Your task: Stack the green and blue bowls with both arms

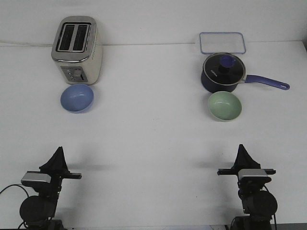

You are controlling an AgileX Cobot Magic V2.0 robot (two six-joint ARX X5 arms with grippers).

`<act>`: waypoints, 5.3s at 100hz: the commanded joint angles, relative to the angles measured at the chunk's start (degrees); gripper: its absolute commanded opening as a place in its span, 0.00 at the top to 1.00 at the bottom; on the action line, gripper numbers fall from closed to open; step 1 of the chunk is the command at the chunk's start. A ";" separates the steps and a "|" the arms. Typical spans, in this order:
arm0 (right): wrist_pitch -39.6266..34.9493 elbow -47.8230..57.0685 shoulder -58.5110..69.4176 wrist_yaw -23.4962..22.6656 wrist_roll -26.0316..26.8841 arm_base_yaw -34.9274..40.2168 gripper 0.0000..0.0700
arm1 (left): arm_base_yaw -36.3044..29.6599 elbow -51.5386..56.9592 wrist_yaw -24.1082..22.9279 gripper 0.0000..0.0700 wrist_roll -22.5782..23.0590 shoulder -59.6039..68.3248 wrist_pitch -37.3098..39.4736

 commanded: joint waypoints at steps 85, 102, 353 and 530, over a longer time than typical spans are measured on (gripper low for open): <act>-10.43 12.44 1.95 0.04 0.74 0.00 1.00 | 0.04 -1.14 -0.28 0.98 0.24 -0.13 0.61; -17.68 20.76 8.74 0.02 0.72 0.00 1.00 | 0.04 -1.14 -0.28 0.98 0.26 -0.13 0.61; -44.26 80.37 97.33 -3.23 -4.46 -10.21 0.31 | 0.04 -1.14 -0.28 0.98 0.26 -0.13 0.61; -53.94 80.52 85.77 -17.99 4.42 6.71 1.00 | 0.04 -1.14 -0.28 0.98 0.26 -0.13 0.61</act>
